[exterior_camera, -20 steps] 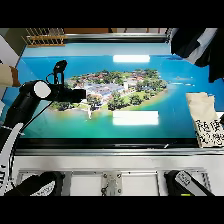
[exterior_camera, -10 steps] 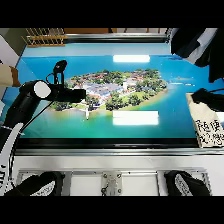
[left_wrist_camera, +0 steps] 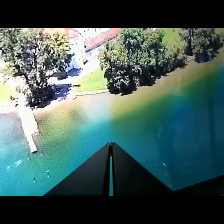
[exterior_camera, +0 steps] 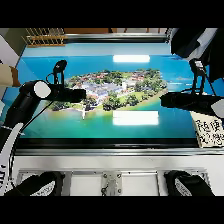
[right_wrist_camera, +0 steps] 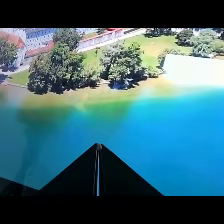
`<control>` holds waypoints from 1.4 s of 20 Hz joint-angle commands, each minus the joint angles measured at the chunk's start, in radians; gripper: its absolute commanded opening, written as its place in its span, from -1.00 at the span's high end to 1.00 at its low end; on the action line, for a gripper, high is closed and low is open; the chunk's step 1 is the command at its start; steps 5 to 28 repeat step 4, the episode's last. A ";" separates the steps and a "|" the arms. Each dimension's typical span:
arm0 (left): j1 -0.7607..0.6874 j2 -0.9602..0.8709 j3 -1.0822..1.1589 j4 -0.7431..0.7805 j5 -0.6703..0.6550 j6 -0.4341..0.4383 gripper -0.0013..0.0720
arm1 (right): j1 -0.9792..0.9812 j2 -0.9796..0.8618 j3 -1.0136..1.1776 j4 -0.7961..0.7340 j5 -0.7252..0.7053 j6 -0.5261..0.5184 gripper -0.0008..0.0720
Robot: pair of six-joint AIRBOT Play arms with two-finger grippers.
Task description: Fold the clothes and pants, and hang the long-sleeved shirts on hangers.
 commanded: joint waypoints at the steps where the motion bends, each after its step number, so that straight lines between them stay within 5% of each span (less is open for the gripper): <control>1: 0.000 0.000 0.000 0.000 0.000 0.000 0.95 | 0.006 0.001 0.000 0.001 0.001 0.000 0.92; 28: 0.000 0.000 0.000 0.000 0.000 0.000 0.95 | 0.006 0.001 0.000 0.001 0.001 0.000 0.92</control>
